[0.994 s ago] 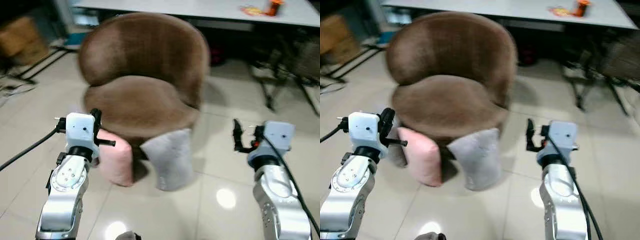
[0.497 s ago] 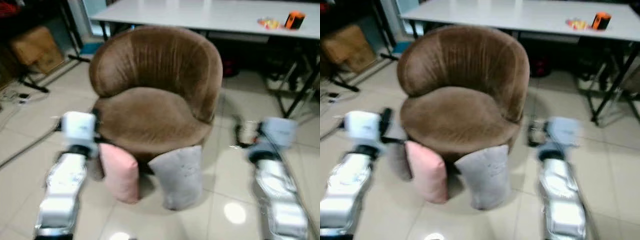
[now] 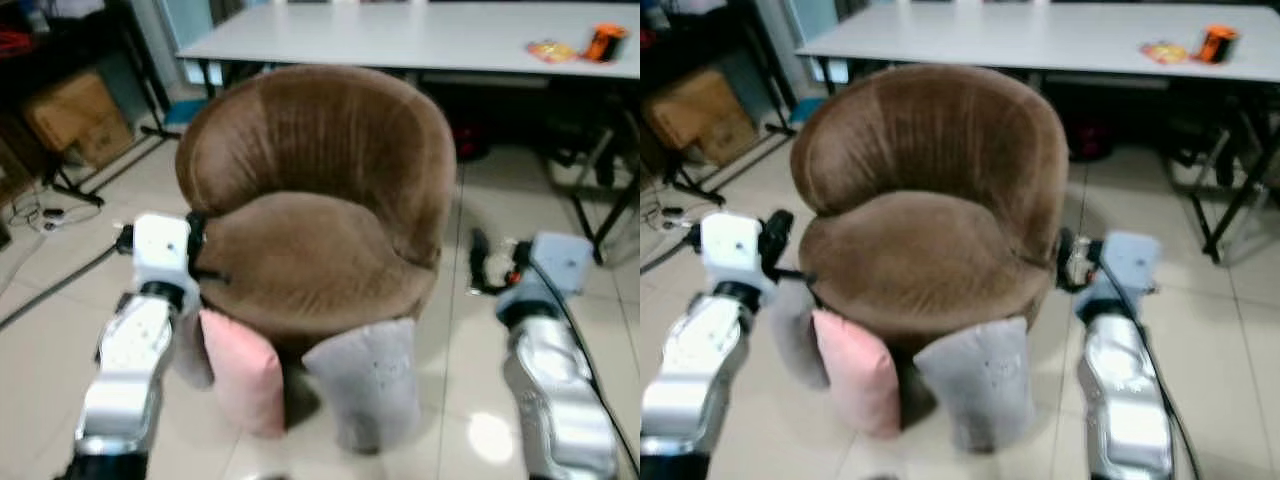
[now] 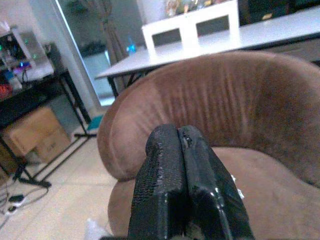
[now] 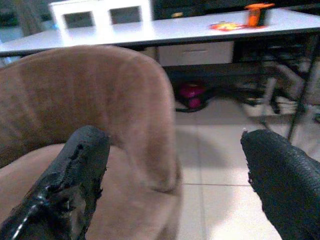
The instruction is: Move the pillow to the sofa from floor
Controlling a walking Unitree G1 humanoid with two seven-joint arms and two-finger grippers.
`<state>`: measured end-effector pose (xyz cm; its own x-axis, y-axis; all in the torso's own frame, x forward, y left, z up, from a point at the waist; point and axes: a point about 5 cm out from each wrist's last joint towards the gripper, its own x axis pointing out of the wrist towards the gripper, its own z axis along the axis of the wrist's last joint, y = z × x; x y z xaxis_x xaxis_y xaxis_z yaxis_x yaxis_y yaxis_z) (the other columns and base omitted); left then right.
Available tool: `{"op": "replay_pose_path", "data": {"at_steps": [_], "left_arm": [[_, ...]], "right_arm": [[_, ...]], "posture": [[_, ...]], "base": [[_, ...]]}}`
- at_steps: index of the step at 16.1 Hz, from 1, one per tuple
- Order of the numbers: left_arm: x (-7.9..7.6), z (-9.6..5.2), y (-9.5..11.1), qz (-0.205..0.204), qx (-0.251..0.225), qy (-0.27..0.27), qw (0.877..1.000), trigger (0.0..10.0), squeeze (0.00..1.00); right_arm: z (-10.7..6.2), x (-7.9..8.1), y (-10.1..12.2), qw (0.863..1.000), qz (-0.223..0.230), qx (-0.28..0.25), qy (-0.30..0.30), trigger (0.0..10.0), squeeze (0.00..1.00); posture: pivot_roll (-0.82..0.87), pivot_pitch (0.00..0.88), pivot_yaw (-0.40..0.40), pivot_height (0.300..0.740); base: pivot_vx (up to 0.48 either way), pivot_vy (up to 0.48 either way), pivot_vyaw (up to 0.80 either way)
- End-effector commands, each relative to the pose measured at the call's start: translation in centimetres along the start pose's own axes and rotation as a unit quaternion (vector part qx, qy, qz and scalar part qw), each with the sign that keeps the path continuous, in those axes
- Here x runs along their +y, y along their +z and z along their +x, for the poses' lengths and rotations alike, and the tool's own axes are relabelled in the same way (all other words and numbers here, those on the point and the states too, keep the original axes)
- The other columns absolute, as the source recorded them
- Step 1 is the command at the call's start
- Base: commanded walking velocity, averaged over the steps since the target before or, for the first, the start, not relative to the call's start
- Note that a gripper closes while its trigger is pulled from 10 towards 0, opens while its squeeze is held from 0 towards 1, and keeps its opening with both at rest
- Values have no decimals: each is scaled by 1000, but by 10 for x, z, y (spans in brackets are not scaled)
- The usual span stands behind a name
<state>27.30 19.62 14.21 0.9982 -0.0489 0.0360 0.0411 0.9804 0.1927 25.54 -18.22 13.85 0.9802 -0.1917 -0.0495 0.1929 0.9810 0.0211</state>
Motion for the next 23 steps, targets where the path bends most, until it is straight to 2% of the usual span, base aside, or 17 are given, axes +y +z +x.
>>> {"op": "replay_pose_path", "data": {"at_steps": [1, 3, 4, 5, 6, 9, 11, 15, 23], "left_arm": [[-6, 1, 0, -5, 2, -8, 1000, 10000, 0], [-10, -6, -6, -18, 14, -7, 1000, 10000, 0], [-13, -9, -6, -31, 21, -9, 999, 10000, 0], [-14, -11, -8, -41, 26, -12, 999, 10000, 0], [-17, -17, -14, -49, 33, -10, 998, 10000, 0], [-20, -19, -14, -28, 31, 0, 999, 10000, 0], [-22, -18, -10, -8, 20, 2, 1000, 10000, 0], [-19, -17, -8, -2, 14, 6, 1000, 10000, 0], [-16, -16, -6, 8, 9, 11, 1000, 10000, 0]], "right_arm": [[-2, -6, 3, 1000, -15, -2, -9, 10000, 0], [-4, -9, -3, 1000, -26, 3, -6, 10000, 0], [-5, -10, -3, 1000, -14, 4, -4, 10000, 365], [-5, -8, 1, 999, -40, -13, 12, 10000, 1000], [-7, -7, 7, 996, -66, -34, 43, 10000, 1000], [-9, -11, 11, 996, -48, -41, 65, 10000, 1000], [-9, -7, 10, 995, -39, -34, 82, 10000, 1000], [-7, -4, 5, 997, -12, -12, 69, 10000, 1000], [-6, 0, 4, 998, -9, -13, 66, 10000, 1000]], "posture": [[-125, 63, 84, 740], [-119, 72, 71, 740], [-118, 73, 62, 740], [-127, 80, 59, 740], [-142, 90, 45, 740], [-147, 93, 33, 740], [-140, 92, 33, 740], [-126, 86, 35, 740], [-116, 82, 34, 740]], "base": [[431, 0, 0], [377, 0, 288], [0, 0, 800], [0, 0, 800], [0, 0, 488], [0, 0, 504], [0, 0, 506], [0, -325, 111], [0, -447, 0]]}}
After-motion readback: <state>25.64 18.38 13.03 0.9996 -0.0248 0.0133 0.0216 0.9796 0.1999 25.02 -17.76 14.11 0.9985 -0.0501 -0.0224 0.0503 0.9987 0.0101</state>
